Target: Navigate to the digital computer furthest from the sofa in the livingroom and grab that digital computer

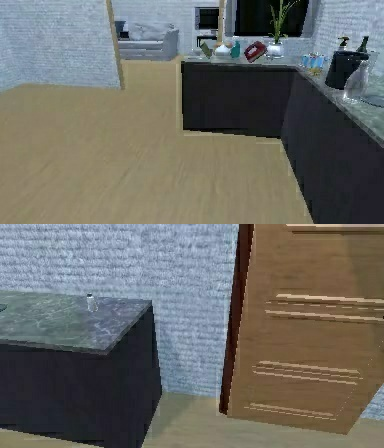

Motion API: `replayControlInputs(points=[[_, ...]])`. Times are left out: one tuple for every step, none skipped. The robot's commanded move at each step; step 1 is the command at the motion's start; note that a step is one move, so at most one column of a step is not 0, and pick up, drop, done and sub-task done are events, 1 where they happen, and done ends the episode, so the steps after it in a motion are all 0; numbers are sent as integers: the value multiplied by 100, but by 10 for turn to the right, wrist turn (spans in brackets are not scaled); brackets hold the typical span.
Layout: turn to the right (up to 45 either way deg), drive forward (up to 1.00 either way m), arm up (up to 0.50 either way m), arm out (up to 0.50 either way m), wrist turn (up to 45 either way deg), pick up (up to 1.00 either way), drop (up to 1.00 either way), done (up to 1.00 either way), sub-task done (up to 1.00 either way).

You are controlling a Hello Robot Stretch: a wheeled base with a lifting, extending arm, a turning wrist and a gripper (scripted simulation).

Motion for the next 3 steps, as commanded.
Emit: replayControlInputs(points=[[-180,0,0,0,0,0,0,0,0],[0,100,0,0,0,0,0,0,0],[0,100,0,0,0,0,0,0,0]])
